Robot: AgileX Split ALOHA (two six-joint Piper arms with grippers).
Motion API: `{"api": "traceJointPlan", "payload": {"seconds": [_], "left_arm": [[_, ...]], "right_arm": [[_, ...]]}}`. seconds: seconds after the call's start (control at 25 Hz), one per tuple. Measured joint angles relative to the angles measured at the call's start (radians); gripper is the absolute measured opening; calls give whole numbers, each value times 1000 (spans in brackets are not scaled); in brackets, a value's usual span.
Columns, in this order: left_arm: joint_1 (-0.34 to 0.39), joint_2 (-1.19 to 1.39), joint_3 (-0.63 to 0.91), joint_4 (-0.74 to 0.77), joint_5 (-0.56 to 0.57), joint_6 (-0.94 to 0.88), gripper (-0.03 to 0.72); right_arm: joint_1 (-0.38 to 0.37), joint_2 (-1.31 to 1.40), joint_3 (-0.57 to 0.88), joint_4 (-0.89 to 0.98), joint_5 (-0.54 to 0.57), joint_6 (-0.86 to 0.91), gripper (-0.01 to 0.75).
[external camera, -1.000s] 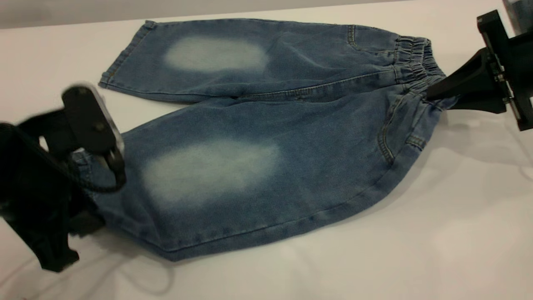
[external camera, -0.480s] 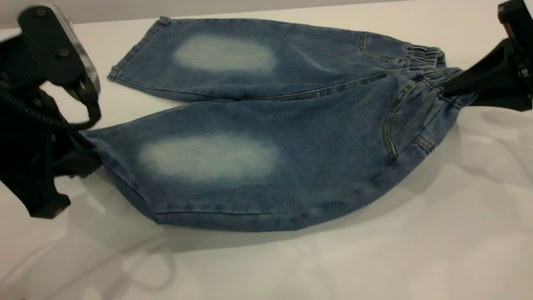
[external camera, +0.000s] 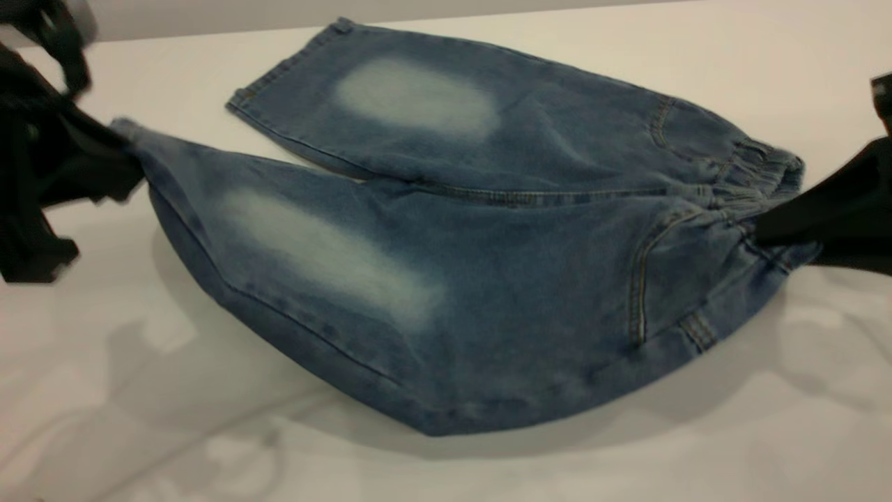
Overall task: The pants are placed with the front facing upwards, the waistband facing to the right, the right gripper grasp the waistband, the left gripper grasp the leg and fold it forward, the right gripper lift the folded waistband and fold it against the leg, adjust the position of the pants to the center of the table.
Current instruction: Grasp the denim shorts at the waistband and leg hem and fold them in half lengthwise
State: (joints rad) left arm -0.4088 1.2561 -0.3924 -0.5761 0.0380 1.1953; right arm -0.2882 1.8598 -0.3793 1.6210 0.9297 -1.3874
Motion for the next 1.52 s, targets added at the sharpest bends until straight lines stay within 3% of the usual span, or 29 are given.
{"api": "traceJointPlan", "payload": {"seconds": [0.24,0.48,0.6,0.96,1.52], "left_arm": [[102,-116,0,30,43,14,76],[244,-160,-42,54,-38,23,76],[277,-121,-83,54,-95,47,76],[276,162,-289,53,-205,108,76],[215,620,-655,107,-155,106,76]], "right_arm": [[-1,-90,128,1,4,-29,39],[-1,-145,163,62,33,6,39],[-1,-145,162,115,55,6,39],[-1,-144,87,123,65,53,39],[-1,-144,11,124,-82,133,39]]}}
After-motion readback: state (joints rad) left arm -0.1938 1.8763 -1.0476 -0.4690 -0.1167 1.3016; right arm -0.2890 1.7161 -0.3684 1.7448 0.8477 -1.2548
